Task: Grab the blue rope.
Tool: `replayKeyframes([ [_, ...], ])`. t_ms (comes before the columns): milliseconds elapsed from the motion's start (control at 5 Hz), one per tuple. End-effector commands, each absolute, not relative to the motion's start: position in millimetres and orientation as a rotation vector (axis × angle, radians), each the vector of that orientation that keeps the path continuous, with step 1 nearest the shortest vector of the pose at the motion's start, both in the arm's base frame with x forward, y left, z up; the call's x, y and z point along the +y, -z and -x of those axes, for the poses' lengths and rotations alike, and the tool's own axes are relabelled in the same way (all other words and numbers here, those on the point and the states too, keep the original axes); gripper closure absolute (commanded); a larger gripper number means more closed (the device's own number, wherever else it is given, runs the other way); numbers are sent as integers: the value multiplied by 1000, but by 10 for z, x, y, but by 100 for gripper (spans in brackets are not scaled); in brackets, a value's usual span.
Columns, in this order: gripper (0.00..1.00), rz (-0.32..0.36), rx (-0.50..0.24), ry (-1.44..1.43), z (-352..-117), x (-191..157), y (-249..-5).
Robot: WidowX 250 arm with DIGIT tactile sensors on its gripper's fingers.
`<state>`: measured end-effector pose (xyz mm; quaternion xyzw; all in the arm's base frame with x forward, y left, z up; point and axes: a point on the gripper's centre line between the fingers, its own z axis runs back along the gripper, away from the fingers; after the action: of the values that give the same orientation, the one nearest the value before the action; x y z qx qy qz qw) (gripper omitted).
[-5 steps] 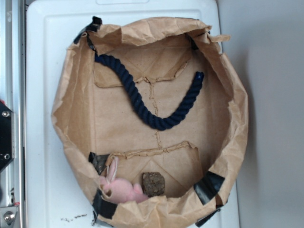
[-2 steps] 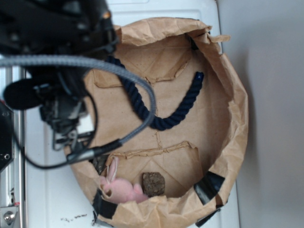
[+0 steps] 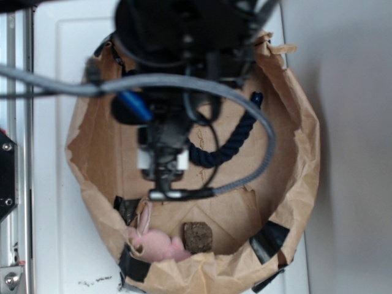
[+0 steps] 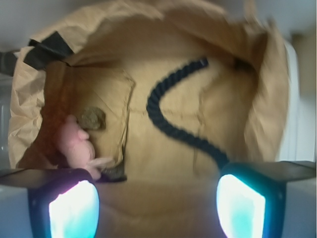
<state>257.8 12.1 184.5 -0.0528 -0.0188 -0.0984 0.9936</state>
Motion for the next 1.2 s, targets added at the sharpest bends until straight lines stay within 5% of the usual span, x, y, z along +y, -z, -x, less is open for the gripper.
replayKeyframes([
  [0,0,166,-107,271,-2824,305,-1940],
  [400,0,166,-107,271,-2824,305,-1940],
  [1000,0,88,-69,569,-2351,-308,-1281],
])
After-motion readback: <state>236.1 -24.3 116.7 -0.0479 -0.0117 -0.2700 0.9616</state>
